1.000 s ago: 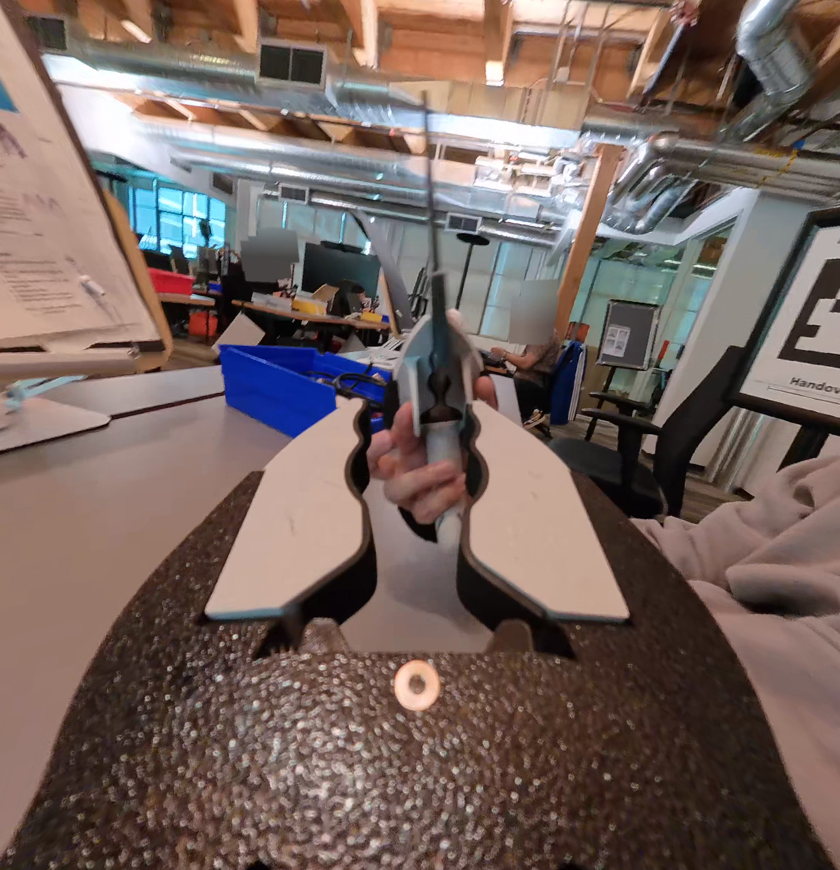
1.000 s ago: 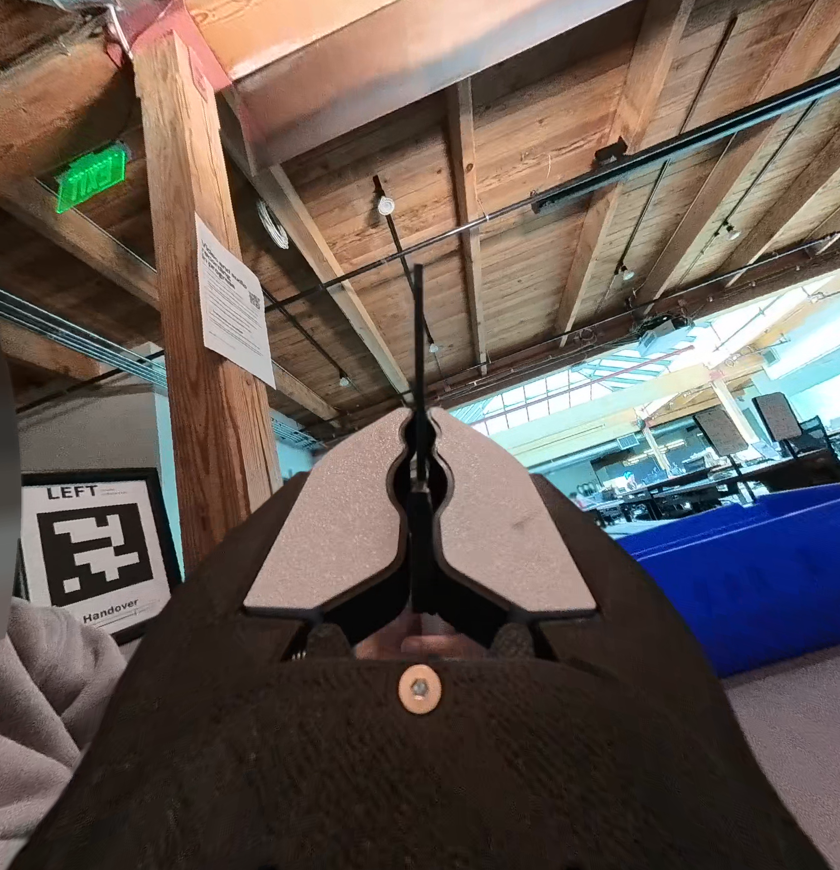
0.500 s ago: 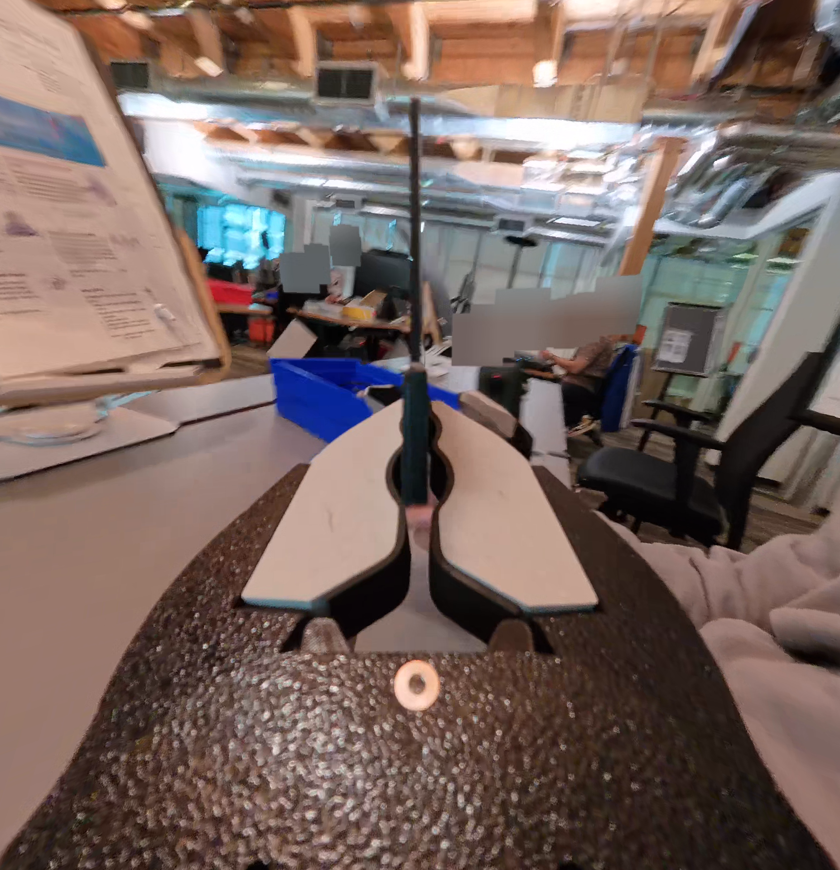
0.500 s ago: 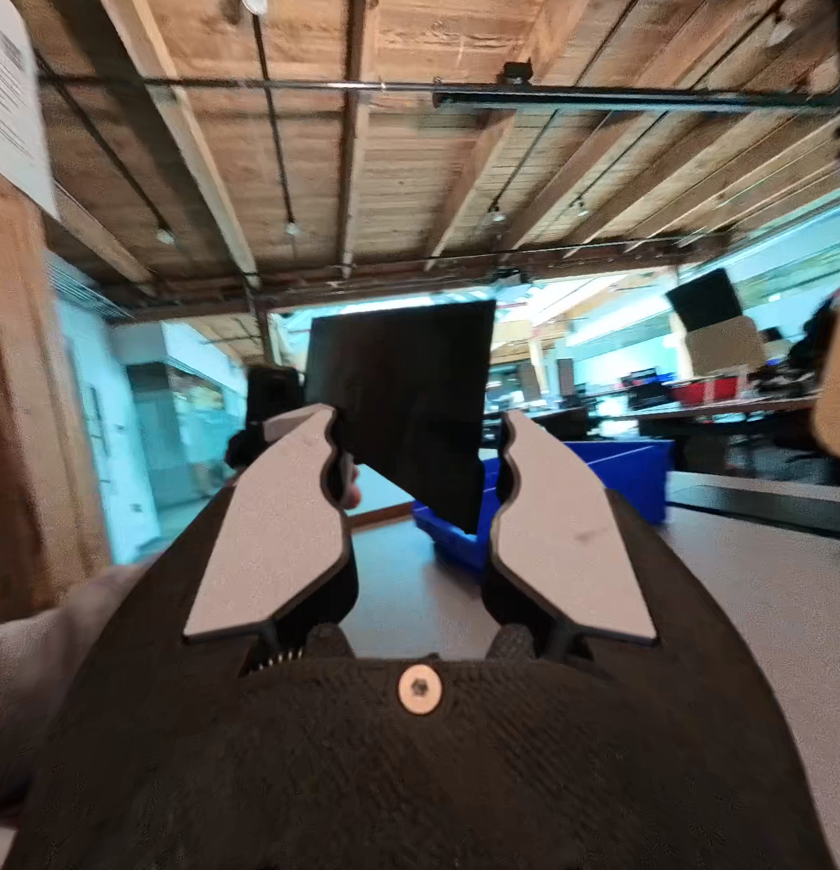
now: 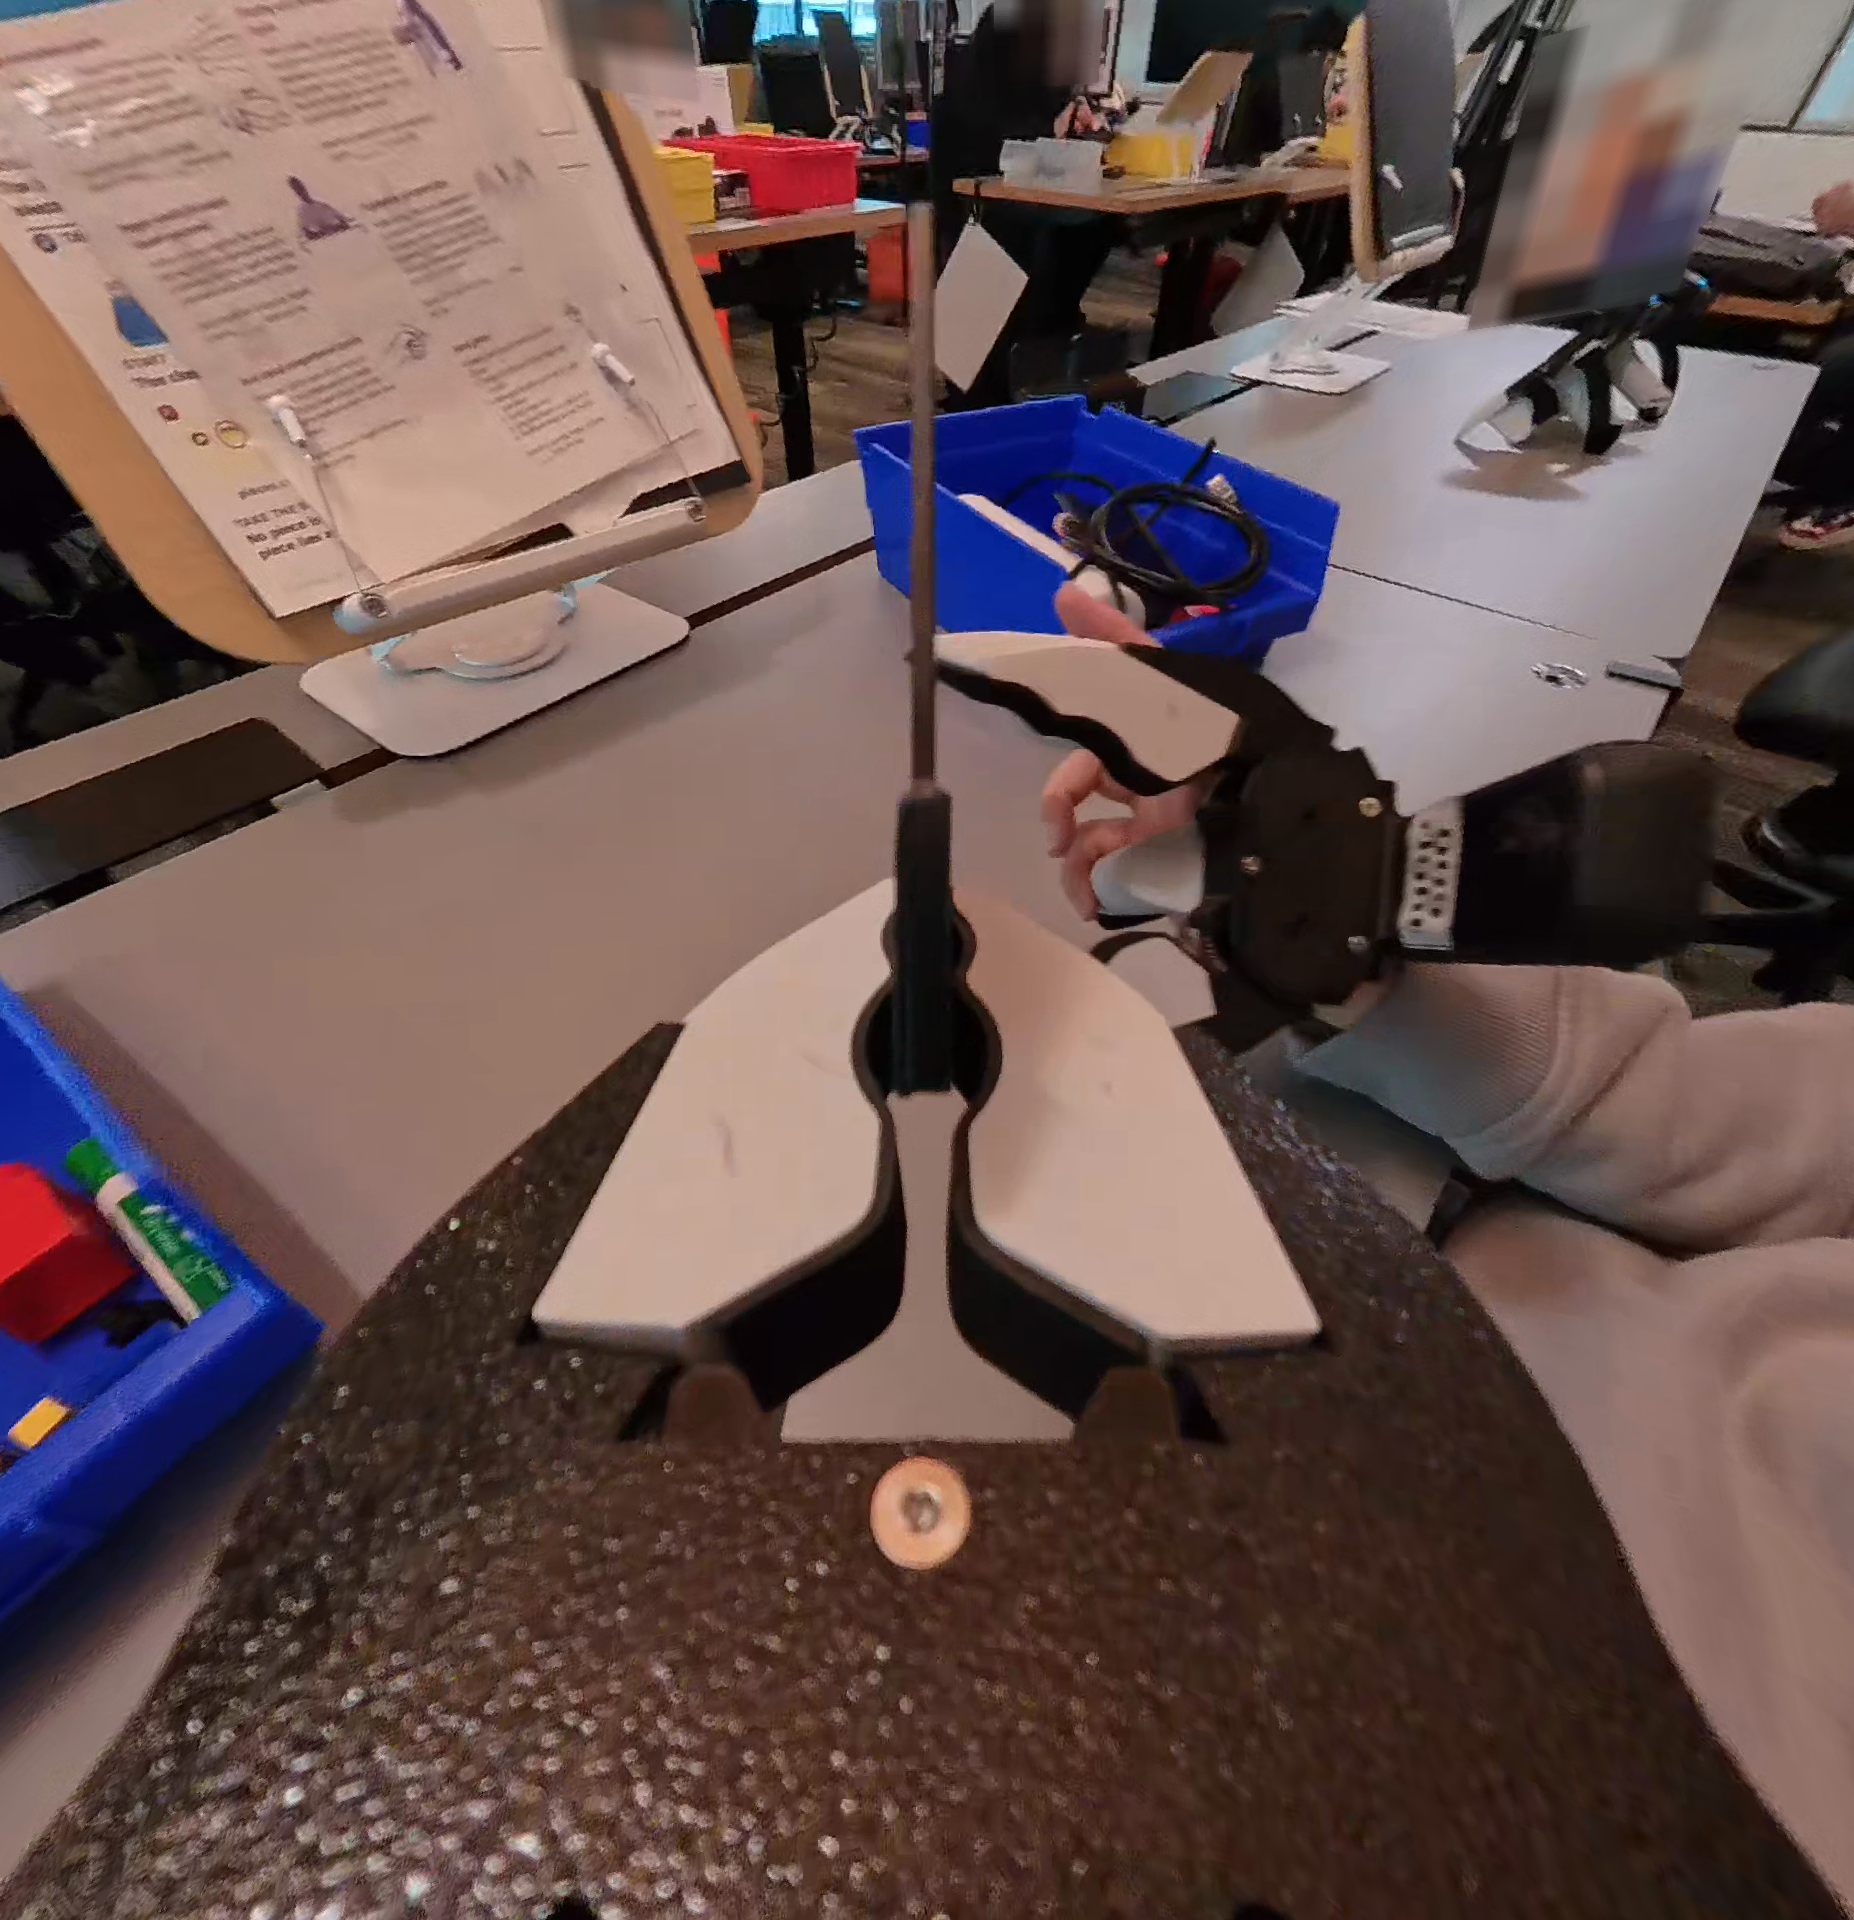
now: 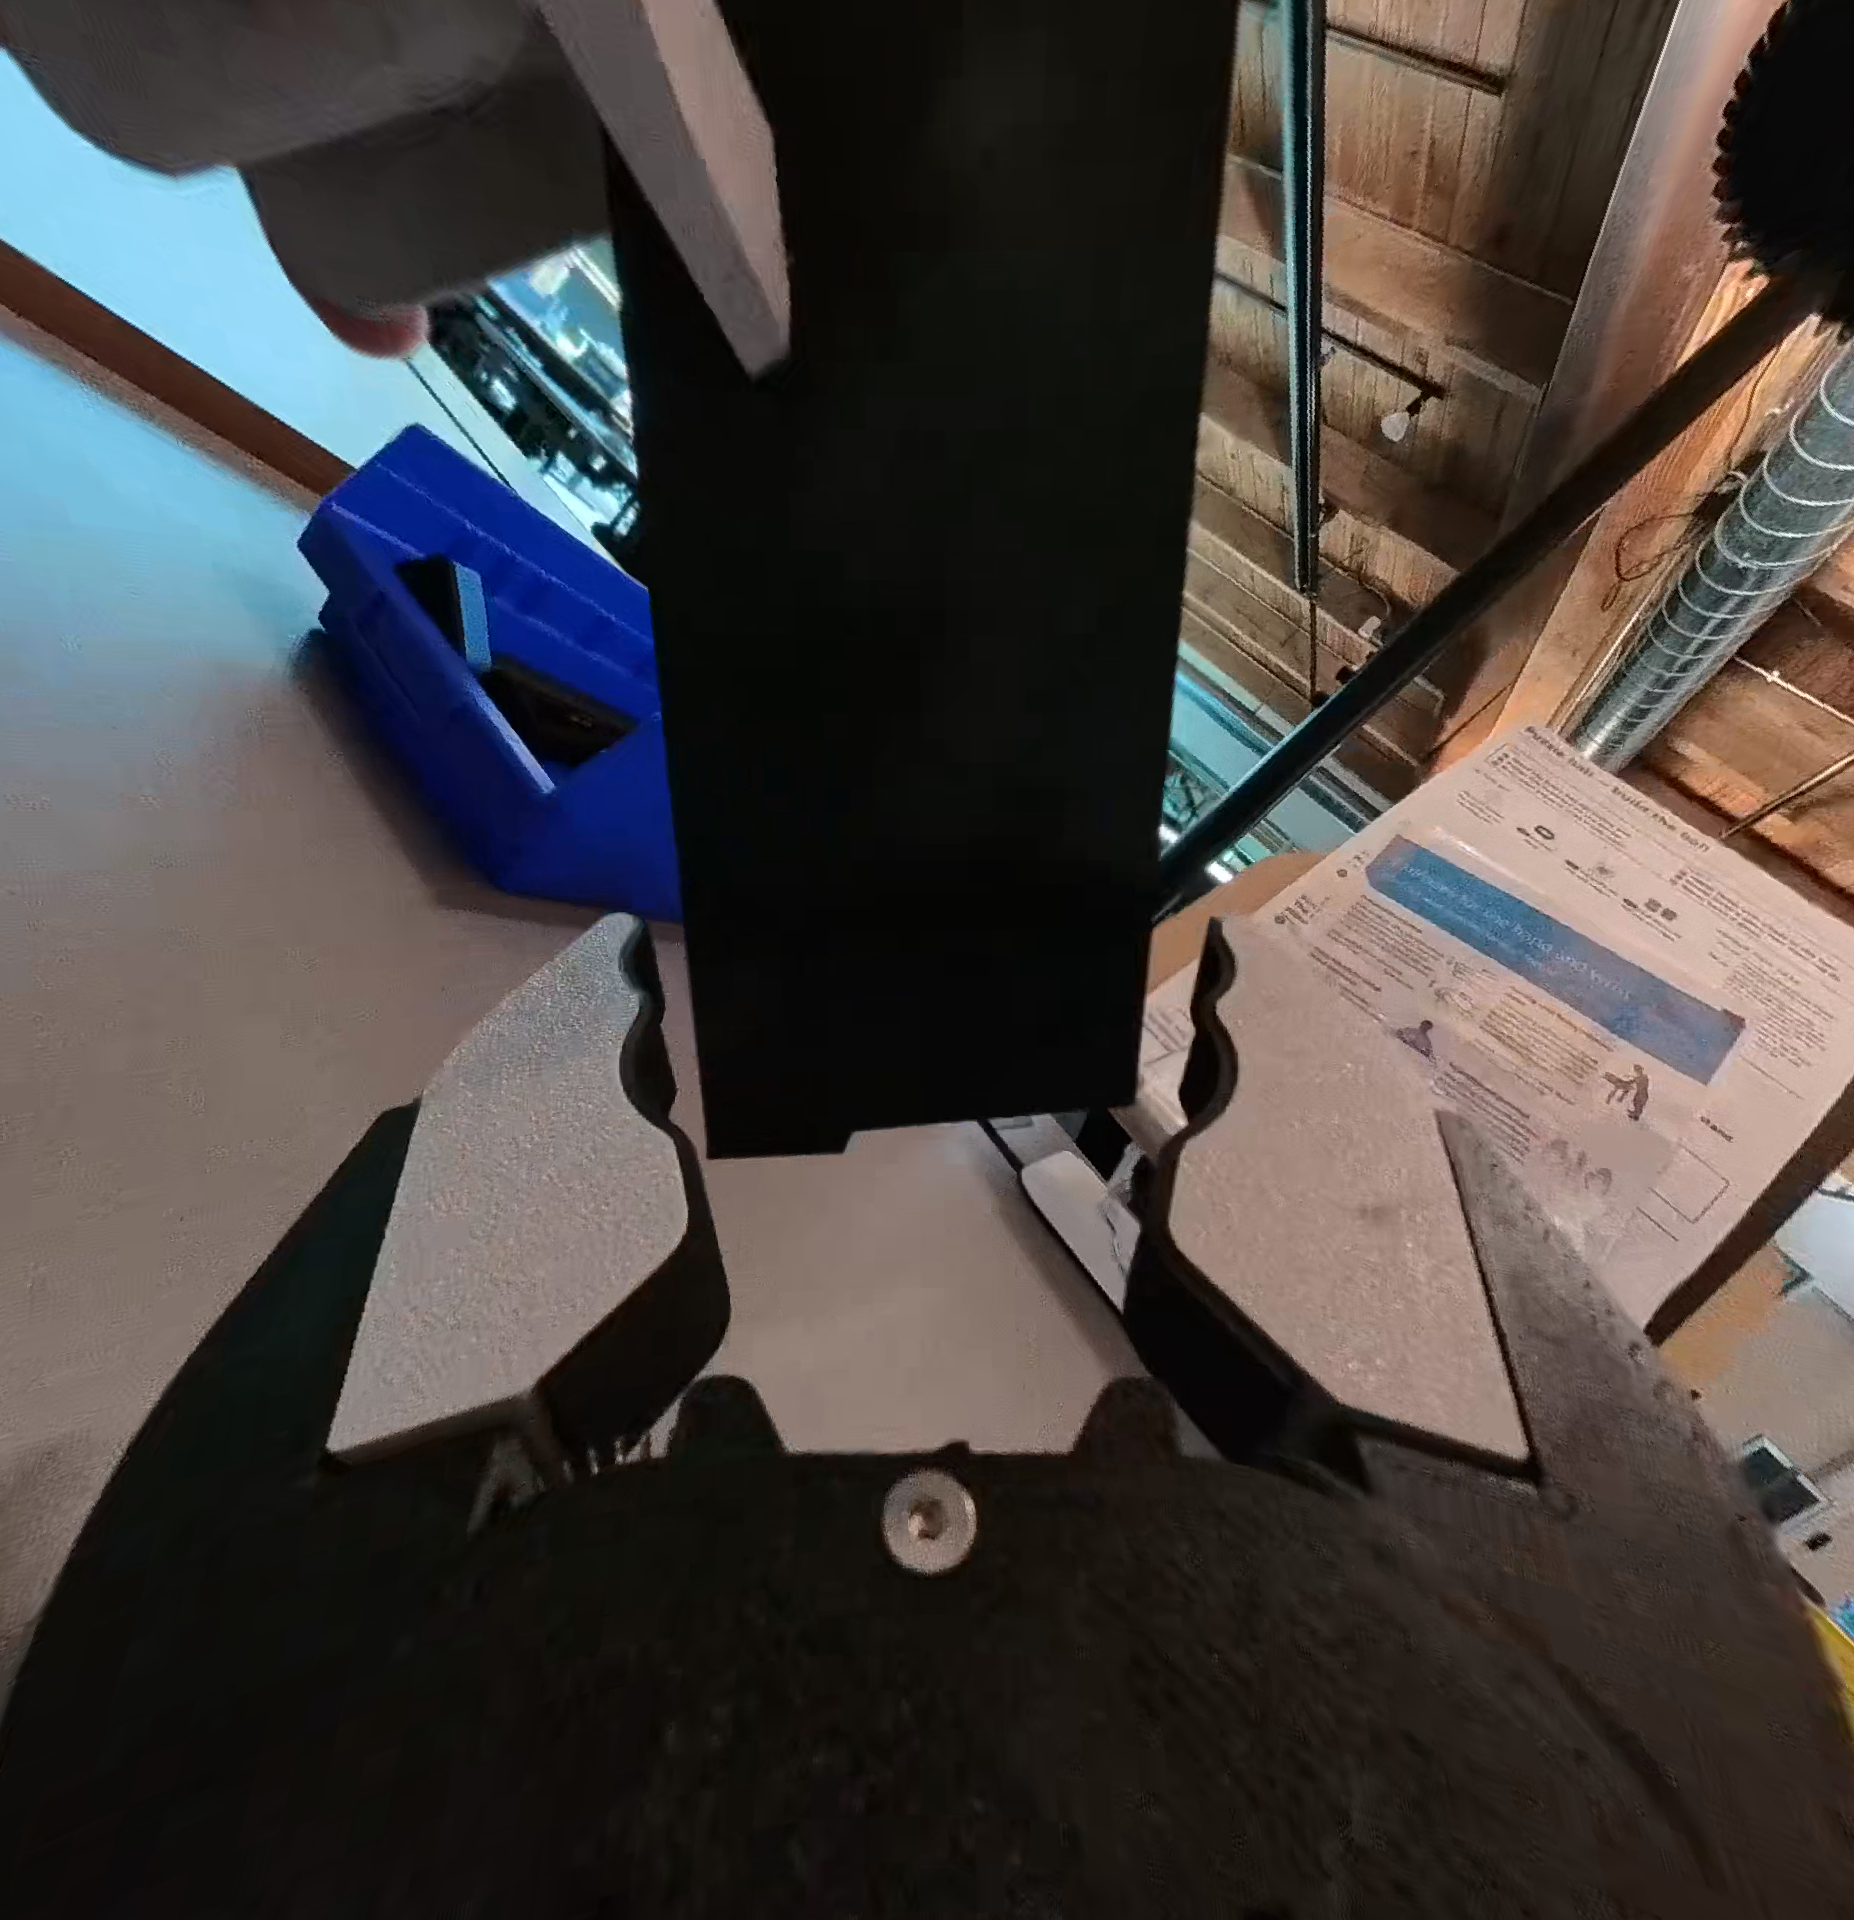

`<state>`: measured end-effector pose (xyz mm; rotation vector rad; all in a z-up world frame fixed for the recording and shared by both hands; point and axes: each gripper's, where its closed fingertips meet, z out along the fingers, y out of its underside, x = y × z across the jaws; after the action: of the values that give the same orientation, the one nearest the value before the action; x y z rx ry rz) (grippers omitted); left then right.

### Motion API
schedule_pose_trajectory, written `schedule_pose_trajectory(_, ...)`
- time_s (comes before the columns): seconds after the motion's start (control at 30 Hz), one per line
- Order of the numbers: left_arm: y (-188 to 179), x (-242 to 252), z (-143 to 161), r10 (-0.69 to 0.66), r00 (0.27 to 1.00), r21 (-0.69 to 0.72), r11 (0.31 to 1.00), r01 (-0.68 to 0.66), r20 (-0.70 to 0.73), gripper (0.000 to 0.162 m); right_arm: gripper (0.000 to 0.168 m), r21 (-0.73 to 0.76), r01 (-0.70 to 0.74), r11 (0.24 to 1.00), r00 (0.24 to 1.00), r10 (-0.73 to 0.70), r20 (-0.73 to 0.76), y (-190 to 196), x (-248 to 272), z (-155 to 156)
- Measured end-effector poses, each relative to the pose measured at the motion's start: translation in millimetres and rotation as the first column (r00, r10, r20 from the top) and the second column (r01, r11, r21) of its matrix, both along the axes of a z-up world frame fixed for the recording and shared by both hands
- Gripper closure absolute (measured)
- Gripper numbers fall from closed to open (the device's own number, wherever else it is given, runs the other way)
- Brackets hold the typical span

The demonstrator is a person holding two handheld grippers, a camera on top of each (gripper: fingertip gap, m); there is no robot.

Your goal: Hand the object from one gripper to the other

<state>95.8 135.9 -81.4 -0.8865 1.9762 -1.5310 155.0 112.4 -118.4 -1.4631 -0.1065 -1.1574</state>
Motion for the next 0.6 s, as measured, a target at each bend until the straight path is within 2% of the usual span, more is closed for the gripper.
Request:
schedule_pose_trajectory(0.17, -17.9, -9.0, 1.3, -0.046, 0.999, 0.018, 0.999, 0.046, 0.003, 0.16, 0.068, 0.0, 0.034, 0.999, 0.999, -0.034, -0.038, -5.4, 7.3, -4.6)
schedule_pose_trajectory(0.23, -18.8, -8.3, 0.4, -0.047, 0.999, 0.034, 0.998, 0.046, 0.021, 0.16, 0.071, -0.029, 0.008, 1.0, 0.994, -0.011, -0.112, -1.9, 7.7, -12.3)
schedule_pose_trajectory(0.33, -26.7, -13.5, 11.0, -0.122, 0.974, 0.088, 0.99, 0.107, 0.191, 0.154, 0.069, -0.004, -0.112, 0.994, 0.962, 0.107, -0.252, 5.9, -2.3, -19.7)
schedule_pose_trajectory(0.4, -30.0, -18.6, 23.3, -0.147, 0.928, 0.143, 0.984, 0.104, 0.341, 0.131, 0.071, 0.031, -0.206, 0.978, 0.916, 0.204, -0.346, 13.0, -11.9, -23.6)
schedule_pose_trajectory(0.5, -24.2, -24.5, 33.2, -0.183, 0.836, 0.312, 0.95, 0.014, 0.518, 0.103, 0.071, 0.06, -0.362, 0.93, 0.804, 0.343, -0.485, 22.5, -31.3, -33.0)
schedule_pose_trajectory(0.57, -16.1, -28.4, 34.0, -0.227, 0.776, 0.417, 0.907, -0.051, 0.588, 0.093, 0.071, 0.053, -0.425, 0.904, 0.764, 0.389, -0.515, 25.4, -41.3, -36.1)
schedule_pose_trajectory(0.6, -11.6, -30.2, 34.5, -0.243, 0.758, 0.447, 0.892, -0.071, 0.605, 0.09, 0.071, 0.046, -0.424, 0.904, 0.769, 0.387, -0.509, 25.8, -41.7, -36.4)
